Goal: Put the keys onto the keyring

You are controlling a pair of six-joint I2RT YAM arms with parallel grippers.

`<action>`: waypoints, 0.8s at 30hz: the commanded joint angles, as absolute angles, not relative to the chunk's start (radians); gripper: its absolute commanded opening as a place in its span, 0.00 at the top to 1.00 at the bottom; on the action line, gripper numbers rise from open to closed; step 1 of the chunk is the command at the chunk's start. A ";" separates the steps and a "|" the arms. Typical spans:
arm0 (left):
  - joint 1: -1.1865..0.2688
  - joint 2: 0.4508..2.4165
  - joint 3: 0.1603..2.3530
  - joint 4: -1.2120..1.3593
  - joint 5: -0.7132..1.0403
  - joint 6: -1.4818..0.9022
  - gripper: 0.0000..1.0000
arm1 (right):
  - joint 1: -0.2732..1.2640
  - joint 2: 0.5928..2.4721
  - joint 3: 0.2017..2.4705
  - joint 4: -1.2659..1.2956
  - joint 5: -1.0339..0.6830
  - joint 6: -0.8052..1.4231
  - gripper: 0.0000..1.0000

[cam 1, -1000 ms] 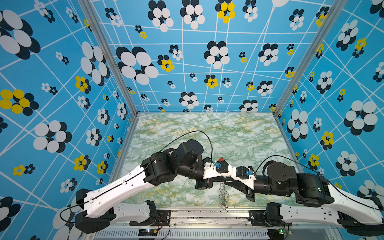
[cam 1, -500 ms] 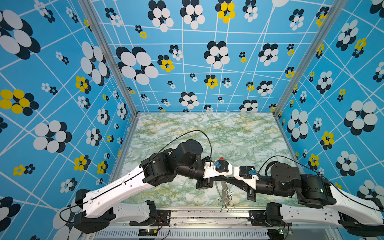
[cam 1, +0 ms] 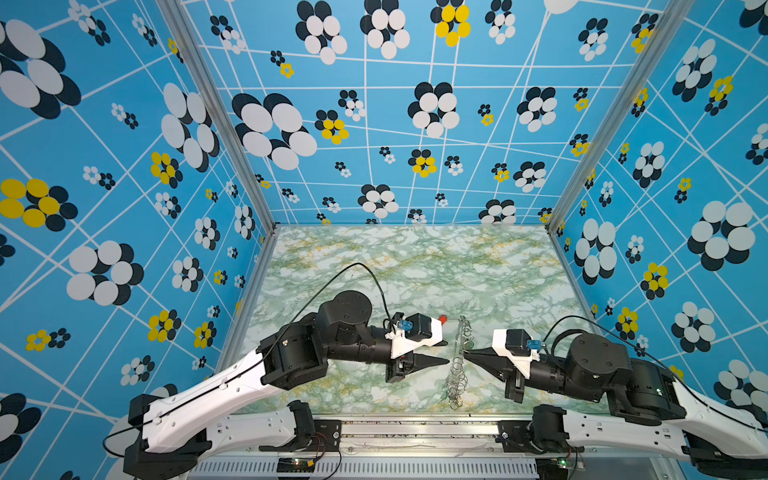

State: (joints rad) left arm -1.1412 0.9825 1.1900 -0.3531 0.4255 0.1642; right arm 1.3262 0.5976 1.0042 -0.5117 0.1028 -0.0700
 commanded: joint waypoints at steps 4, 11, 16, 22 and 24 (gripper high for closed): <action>-1.147 0.990 1.101 -0.086 0.422 0.034 0.69 | 1.325 0.565 0.981 -0.345 0.083 -0.048 1.00; -1.147 1.012 1.084 0.008 0.451 0.012 0.72 | 1.323 0.558 0.962 -0.309 0.075 -0.048 1.00; -1.147 1.032 1.089 0.020 0.484 -0.002 0.80 | 1.322 0.557 0.956 -0.295 0.073 -0.053 1.00; -1.147 1.030 1.063 0.047 0.486 -0.022 0.83 | 1.321 0.546 0.956 -0.283 0.074 -0.056 1.00; -1.147 1.030 1.056 0.058 0.488 -0.029 0.85 | 1.320 0.544 0.955 -0.279 0.077 -0.056 1.00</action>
State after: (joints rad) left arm -1.1412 1.0286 1.0733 0.0116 0.4667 -0.0082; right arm 1.3254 0.5587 0.9588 -0.3527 0.0914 -0.0631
